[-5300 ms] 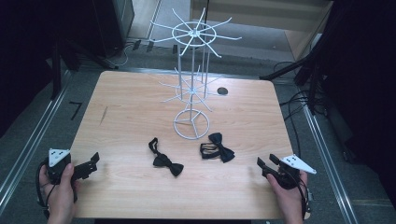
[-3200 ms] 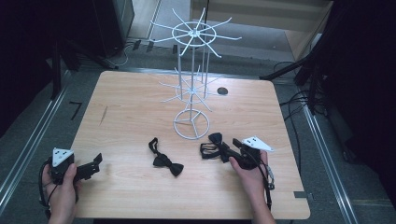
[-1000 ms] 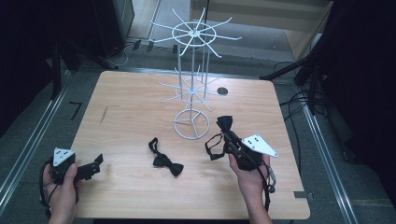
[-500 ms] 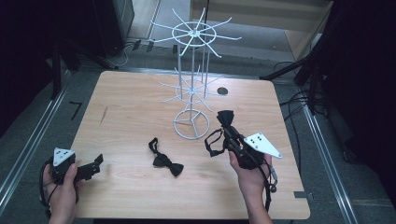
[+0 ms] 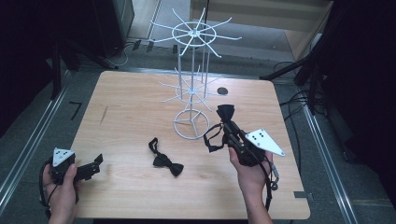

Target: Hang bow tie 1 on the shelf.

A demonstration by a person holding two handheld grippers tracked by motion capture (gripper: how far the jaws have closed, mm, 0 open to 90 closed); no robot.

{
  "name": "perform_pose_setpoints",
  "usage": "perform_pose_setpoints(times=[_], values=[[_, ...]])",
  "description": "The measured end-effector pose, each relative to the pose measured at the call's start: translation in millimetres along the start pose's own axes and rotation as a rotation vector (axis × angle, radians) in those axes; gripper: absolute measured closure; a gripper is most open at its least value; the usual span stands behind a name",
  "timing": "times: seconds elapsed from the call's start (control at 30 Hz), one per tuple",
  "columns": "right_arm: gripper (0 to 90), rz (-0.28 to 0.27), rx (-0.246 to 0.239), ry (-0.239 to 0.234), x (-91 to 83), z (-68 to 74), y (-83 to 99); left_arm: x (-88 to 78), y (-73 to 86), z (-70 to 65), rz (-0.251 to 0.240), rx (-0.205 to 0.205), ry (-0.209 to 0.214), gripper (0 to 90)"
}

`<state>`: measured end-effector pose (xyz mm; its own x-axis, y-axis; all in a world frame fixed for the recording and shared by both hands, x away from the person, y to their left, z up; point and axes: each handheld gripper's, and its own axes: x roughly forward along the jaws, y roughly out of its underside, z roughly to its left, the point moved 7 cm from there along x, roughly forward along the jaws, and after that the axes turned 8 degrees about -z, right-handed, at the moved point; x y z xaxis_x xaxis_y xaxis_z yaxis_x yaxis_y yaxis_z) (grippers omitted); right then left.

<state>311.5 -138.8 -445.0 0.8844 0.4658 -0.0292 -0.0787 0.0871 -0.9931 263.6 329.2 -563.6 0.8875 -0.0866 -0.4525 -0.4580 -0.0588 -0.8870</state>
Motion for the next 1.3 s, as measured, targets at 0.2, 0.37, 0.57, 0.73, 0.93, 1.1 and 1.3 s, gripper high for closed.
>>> perform_pose_setpoints(times=[0.2, 0.37, 0.57, 0.73, 0.93, 1.1, 1.3], values=[[75.7, -0.022, -0.012, -0.005, 2.5, 4.9, -11.5, -0.3, 0.1, 0.1, 0.001, 0.002, 0.001, 0.0], [75.7, -0.036, -0.010, 0.002, 1.8, 3.3, -20.2, -0.3, 0.1, 0.2, 0.002, 0.003, 0.001, 0.0], [75.7, -0.042, -0.004, -0.002, 3.7, 4.3, -28.3, -0.5, 0.1, 0.3, 0.003, 0.006, 0.000, 0.0], [75.7, -0.046, -0.001, -0.002, 7.1, 5.2, -32.2, -0.6, 0.2, 0.3, 0.005, 0.006, 0.001, 0.0], [75.6, -0.056, 0.002, -0.004, 12.2, 7.4, -38.5, -0.3, 0.1, 0.3, 0.003, 0.004, 0.000, 0.0], [75.6, -0.059, 0.011, -0.001, 17.7, 8.9, -41.2, -0.4, 0.1, 0.3, 0.003, 0.004, 0.000, 0.0], [75.5, -0.062, 0.018, 0.003, 24.8, 10.0, -42.2, -0.3, 0.1, 0.3, 0.003, 0.003, 0.000, 0.0]])
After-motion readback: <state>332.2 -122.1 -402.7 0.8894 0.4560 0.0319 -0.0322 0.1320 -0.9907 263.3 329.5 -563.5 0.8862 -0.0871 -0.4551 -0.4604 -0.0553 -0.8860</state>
